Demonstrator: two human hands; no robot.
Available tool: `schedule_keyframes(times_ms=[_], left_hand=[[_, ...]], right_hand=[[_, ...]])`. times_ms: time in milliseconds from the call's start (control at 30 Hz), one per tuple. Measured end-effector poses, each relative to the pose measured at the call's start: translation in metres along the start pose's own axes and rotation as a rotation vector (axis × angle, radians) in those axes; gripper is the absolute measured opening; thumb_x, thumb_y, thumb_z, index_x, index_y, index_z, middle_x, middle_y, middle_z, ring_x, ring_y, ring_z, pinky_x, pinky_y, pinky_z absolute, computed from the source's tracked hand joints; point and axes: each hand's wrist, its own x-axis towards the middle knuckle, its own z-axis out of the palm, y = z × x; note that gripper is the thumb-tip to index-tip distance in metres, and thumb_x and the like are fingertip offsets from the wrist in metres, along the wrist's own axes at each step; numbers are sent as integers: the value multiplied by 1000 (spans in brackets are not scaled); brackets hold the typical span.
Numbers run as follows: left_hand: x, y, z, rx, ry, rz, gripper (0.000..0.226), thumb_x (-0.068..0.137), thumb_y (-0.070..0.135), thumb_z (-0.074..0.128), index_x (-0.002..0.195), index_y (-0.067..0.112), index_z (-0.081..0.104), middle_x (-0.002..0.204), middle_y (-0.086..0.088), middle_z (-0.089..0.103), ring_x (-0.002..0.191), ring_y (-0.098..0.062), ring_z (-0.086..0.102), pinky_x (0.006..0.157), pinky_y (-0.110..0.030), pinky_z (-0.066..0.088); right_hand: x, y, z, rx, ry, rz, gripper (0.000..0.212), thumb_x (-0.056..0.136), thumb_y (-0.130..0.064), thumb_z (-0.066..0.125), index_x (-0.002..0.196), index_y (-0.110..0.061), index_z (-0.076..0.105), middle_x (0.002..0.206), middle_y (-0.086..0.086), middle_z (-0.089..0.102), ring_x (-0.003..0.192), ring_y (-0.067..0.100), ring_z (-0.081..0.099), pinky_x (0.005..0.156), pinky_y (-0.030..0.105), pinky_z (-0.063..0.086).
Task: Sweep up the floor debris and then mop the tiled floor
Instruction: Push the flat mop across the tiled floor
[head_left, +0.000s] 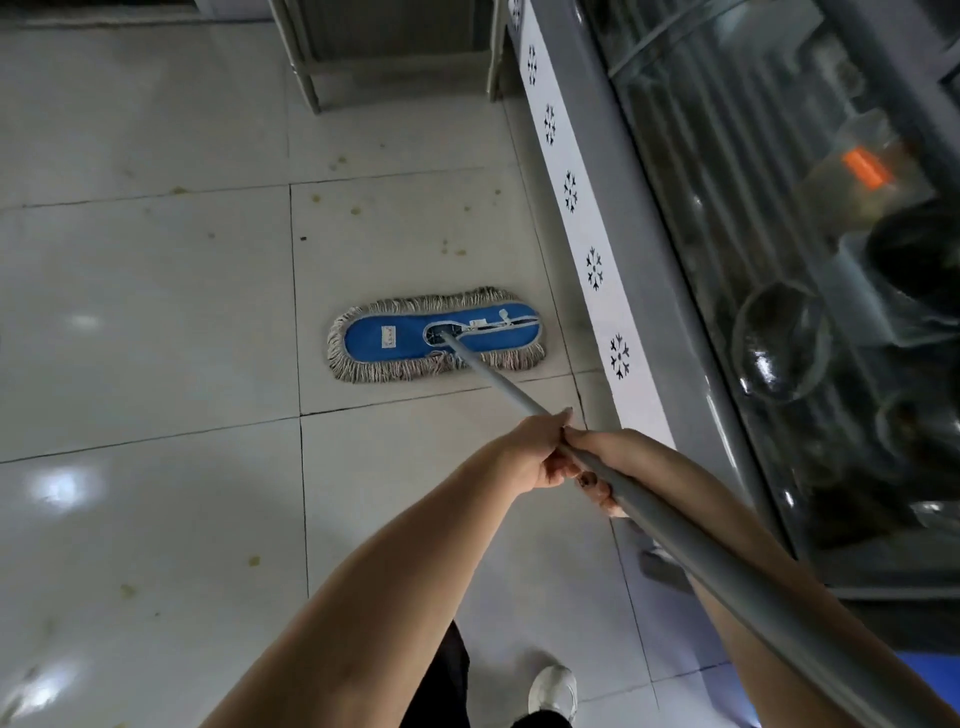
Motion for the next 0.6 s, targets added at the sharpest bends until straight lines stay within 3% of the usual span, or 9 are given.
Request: schedule_keyframes(times_ms=[300, 600], left_hand=[[29, 87, -56, 120, -37, 36, 36, 100, 32, 36, 70, 12, 41, 32, 4, 47, 28, -6, 44, 43, -18, 34], [65, 172, -80, 156, -21, 71, 40, 99, 33, 34, 66, 14, 44, 33, 4, 47, 31, -5, 39, 42, -18, 32]], right_hand=[[22, -96, 22, 121, -33, -10, 46, 95, -45, 46, 68, -9, 47, 33, 0, 42, 19, 6, 34, 26, 6, 27], [36, -195, 19, 61, -12, 19, 49, 97, -46, 41, 66, -8, 41, 30, 1, 38, 17, 7, 32, 25, 6, 25]])
